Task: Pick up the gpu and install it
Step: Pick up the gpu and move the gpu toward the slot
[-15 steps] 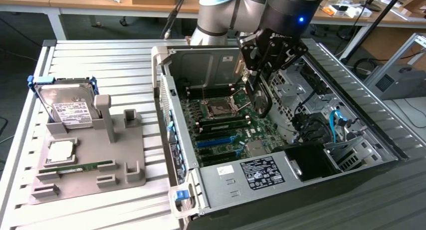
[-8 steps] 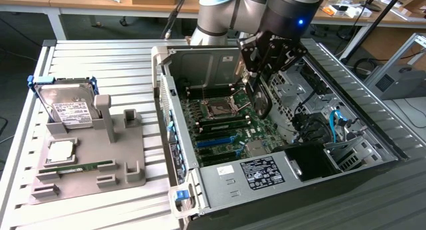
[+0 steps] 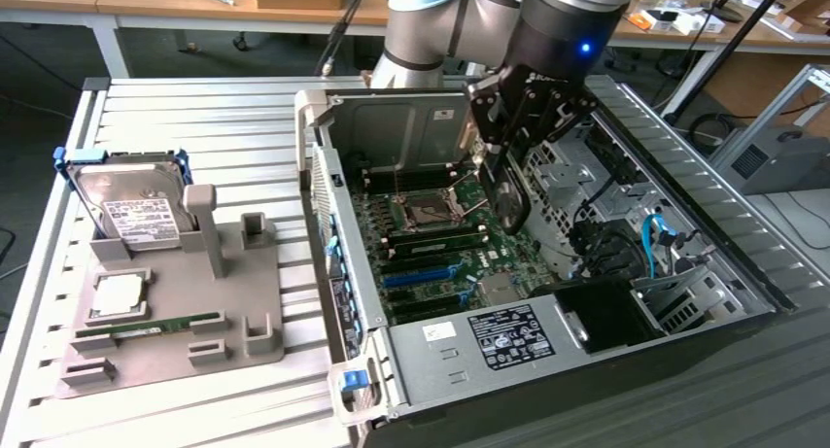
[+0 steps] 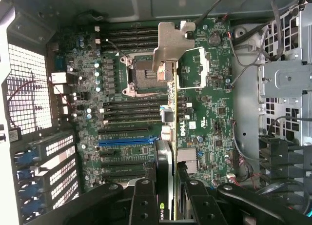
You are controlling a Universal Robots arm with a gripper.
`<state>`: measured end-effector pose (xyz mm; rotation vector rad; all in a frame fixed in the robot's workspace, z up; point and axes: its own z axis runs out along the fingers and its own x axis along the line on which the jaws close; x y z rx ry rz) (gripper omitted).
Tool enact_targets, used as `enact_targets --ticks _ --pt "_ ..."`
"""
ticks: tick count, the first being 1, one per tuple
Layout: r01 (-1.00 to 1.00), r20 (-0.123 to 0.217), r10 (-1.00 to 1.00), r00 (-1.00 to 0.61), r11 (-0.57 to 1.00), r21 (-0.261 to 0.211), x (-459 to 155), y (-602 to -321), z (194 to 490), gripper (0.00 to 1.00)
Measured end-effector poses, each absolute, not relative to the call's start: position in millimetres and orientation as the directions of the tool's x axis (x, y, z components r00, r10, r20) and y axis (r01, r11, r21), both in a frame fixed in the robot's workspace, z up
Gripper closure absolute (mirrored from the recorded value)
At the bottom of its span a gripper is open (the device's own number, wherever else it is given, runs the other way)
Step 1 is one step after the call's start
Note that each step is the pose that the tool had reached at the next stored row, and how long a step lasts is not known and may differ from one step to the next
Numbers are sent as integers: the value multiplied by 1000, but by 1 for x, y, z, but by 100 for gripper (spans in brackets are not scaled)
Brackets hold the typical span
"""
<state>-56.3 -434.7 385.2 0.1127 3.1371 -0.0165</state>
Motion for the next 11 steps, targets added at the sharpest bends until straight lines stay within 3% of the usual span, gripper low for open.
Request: enact_targets --ticks 11 --pt "72 -3 72 -997 997 -15 -54 -435 378 73"
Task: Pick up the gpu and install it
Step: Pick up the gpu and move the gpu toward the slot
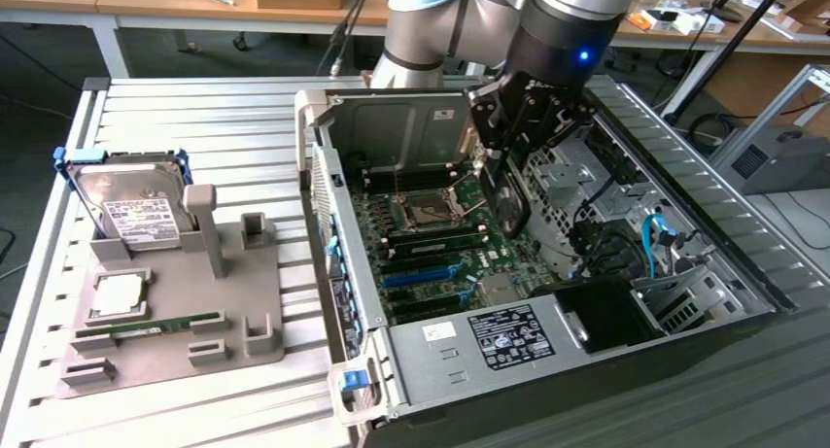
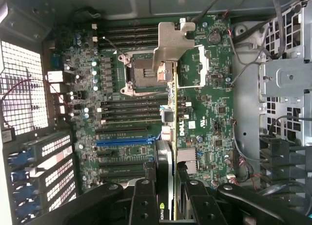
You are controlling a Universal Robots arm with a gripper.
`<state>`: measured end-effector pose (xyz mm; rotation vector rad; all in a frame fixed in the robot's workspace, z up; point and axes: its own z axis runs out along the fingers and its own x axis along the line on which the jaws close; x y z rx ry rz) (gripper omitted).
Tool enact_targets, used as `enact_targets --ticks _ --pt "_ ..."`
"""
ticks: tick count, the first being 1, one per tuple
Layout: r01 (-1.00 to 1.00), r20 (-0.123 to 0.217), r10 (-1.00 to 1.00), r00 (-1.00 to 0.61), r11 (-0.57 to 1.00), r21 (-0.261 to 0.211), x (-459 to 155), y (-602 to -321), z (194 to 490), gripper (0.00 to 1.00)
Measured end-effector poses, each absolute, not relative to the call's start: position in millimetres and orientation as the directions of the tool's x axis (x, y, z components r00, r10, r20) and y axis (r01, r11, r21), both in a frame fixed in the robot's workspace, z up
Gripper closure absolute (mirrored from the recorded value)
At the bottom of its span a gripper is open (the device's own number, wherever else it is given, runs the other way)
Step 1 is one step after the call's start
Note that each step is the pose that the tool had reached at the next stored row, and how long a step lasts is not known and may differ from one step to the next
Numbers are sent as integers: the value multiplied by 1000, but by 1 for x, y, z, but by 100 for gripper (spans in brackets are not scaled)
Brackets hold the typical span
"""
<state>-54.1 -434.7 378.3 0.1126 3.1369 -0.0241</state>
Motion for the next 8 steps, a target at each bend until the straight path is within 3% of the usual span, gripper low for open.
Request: enact_targets --ticks 8 --pt "71 -3 71 -997 997 -16 -46 -434 375 73"
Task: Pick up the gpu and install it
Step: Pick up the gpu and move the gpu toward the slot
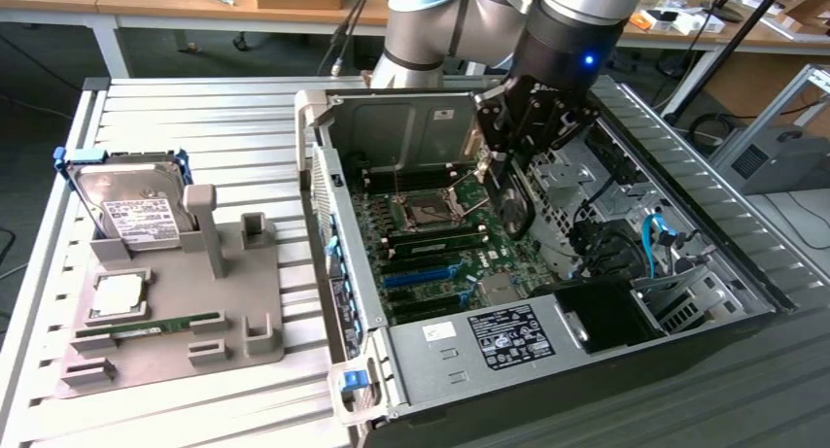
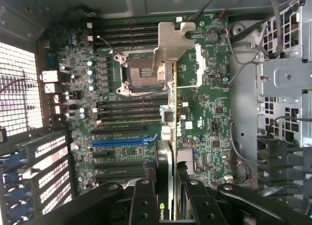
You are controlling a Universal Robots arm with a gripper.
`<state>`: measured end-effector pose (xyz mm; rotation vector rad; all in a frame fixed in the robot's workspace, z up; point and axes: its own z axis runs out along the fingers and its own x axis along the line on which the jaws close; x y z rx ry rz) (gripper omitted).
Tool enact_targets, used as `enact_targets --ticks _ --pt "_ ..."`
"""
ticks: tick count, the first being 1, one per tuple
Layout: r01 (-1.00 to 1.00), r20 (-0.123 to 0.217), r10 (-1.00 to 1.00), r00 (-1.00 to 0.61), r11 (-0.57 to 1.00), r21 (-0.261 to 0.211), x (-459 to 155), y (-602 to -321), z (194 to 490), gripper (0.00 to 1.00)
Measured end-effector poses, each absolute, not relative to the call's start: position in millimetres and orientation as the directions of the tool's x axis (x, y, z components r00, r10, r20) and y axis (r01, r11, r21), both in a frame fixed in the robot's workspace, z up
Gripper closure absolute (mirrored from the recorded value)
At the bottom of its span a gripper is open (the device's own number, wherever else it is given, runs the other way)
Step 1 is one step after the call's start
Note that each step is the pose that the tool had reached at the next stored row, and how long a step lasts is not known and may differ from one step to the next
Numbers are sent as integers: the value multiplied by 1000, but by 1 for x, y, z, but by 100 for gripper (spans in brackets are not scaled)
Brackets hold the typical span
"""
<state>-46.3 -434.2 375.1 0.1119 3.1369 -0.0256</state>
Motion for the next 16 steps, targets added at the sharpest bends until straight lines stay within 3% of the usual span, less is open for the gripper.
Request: enact_targets --ticks 16 --pt "71 -3 71 -998 997 -16 -36 -434 371 73"
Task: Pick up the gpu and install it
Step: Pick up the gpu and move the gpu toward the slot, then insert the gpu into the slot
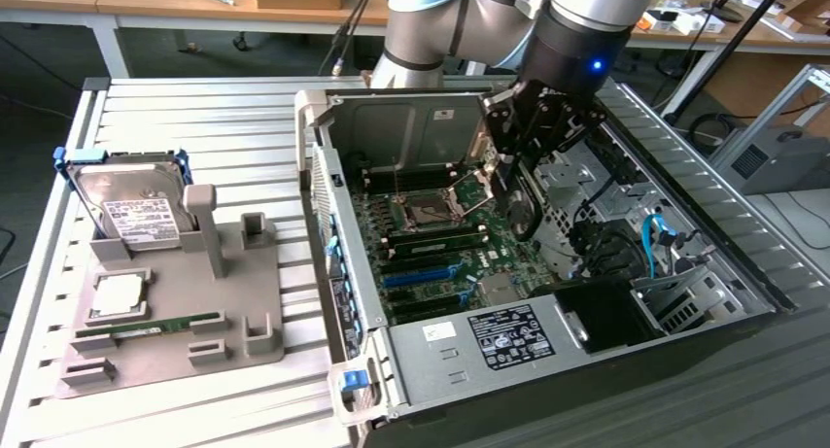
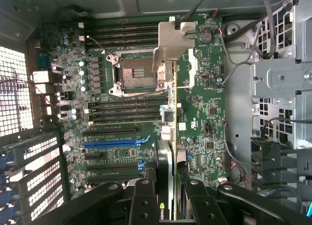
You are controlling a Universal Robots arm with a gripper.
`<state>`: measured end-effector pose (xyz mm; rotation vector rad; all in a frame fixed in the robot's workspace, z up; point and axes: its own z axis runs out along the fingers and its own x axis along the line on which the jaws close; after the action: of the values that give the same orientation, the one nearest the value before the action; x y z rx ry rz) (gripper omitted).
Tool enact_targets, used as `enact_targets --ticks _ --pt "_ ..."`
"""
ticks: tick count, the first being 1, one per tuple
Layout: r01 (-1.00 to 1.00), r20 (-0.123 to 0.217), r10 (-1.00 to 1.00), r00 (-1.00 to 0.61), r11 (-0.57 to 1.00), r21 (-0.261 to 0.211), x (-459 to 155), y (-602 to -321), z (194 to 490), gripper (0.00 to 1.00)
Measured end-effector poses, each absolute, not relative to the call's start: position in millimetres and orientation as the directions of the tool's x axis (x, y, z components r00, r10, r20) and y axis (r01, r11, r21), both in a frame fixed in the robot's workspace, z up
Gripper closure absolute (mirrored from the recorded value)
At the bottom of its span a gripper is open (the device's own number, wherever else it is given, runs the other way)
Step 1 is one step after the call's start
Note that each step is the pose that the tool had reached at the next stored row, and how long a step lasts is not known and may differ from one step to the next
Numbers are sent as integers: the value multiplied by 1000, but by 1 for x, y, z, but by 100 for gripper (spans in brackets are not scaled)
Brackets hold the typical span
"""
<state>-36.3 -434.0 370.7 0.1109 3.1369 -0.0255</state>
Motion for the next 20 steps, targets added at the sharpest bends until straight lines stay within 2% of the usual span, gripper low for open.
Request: enact_targets --ticks 20 --pt "10 -3 10 -1000 1000 -16 -36 -434 371 73"
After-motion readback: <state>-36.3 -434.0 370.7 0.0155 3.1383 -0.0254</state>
